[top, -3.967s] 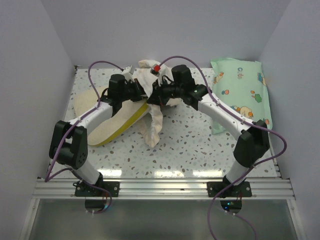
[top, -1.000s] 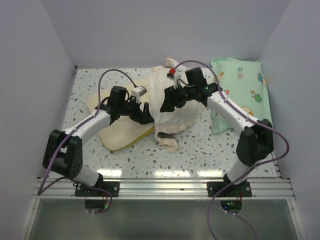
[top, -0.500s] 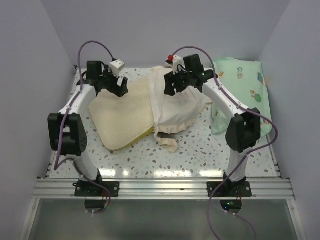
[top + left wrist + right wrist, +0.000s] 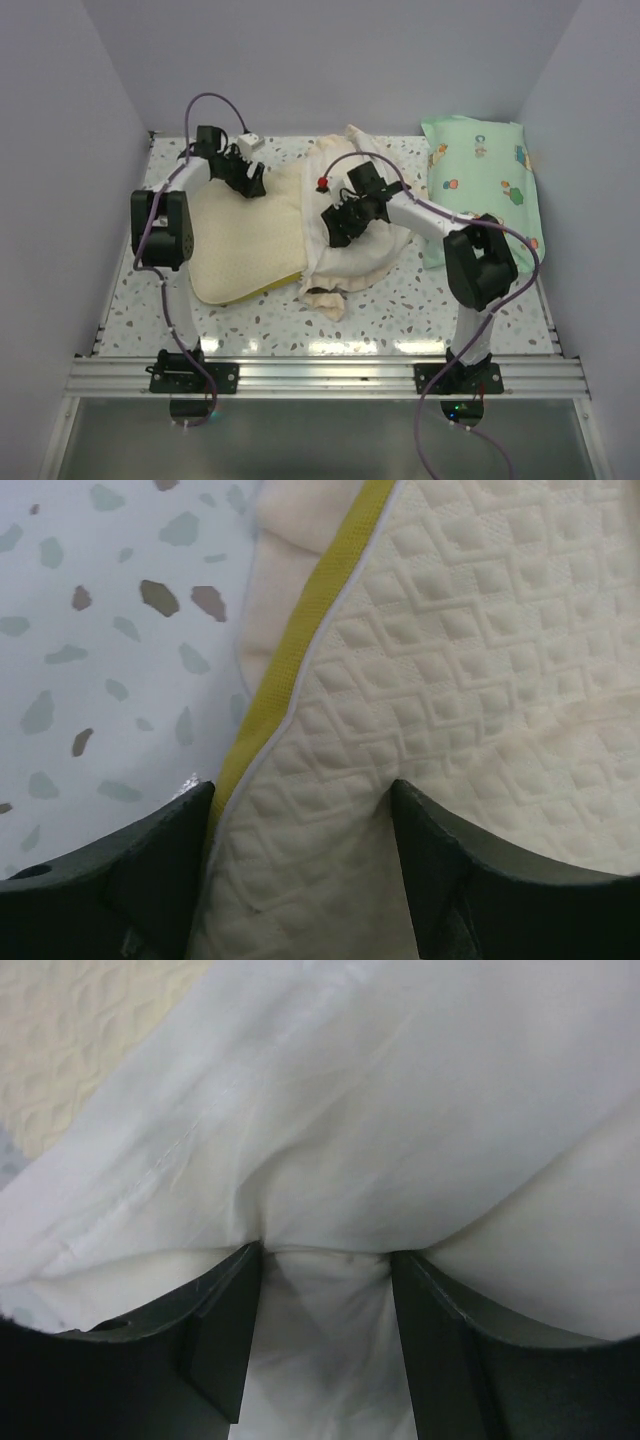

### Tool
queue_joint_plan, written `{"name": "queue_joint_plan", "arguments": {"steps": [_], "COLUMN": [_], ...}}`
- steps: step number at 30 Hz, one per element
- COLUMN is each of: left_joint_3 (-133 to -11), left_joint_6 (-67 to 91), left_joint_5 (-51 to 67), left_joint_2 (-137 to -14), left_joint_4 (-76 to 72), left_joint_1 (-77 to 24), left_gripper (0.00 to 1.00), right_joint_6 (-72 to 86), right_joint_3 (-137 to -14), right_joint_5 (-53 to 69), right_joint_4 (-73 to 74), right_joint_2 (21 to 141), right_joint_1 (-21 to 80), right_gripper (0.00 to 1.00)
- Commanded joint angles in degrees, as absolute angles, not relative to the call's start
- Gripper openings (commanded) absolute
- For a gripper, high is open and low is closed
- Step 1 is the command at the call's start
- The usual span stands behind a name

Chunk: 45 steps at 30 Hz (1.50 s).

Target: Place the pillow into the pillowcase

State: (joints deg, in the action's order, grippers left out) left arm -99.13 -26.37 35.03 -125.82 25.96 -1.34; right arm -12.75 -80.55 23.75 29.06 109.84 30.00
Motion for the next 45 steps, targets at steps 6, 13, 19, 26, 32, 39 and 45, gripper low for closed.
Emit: {"name": "queue_joint_plan", "arguments": {"steps": [6,13,19,26,32,39,45], "left_joint_3": [-81.15,-63.57,-53.81,-52.56,-52.56,-53.35,-53.00], "left_joint_6": [-37.79,-43.67,-51.23,-54.93,-55.72,-55.55,-52.92], "left_joint_5": [39.82,36.83,32.62,29.79,29.44,28.74,29.26], "left_joint_2": [-112.96,-98.19,-86.23,-82.79,-82.71,-83.67,-82.89], "left_joint_4": [22.97,11.52,2.91,3.87,4.22,4.39,3.70], "left_joint_1": [-7.56,-10.45,-15.46,-21.44,-22.59,-22.76,-22.76], "left_gripper": [0.07,0.00,0.00,0.00,0.00,0.00,0.00], "right_joint_6": [-12.42,-6.59,-4.23,-3.25,-5.18,-7.56,-3.27], "right_joint_3": [-87.34,-105.98,-117.06,-119.44,-118.48,-118.03,-119.27], "right_joint_5": [31.47,16.27,16.16,19.07,18.37,22.14,30.92], "right_joint_4": [46.33,36.31,37.44,35.51,36.73,40.95,34.75], "right_joint_2": [102.57,105.99,118.37,126.29,131.57,134.30,126.75], "right_joint_1": [29.28,23.91,23.73,25.13,25.22,25.23,25.22], "right_gripper": [0.59,0.76,0.86,0.93,0.93,0.21,0.00]}}
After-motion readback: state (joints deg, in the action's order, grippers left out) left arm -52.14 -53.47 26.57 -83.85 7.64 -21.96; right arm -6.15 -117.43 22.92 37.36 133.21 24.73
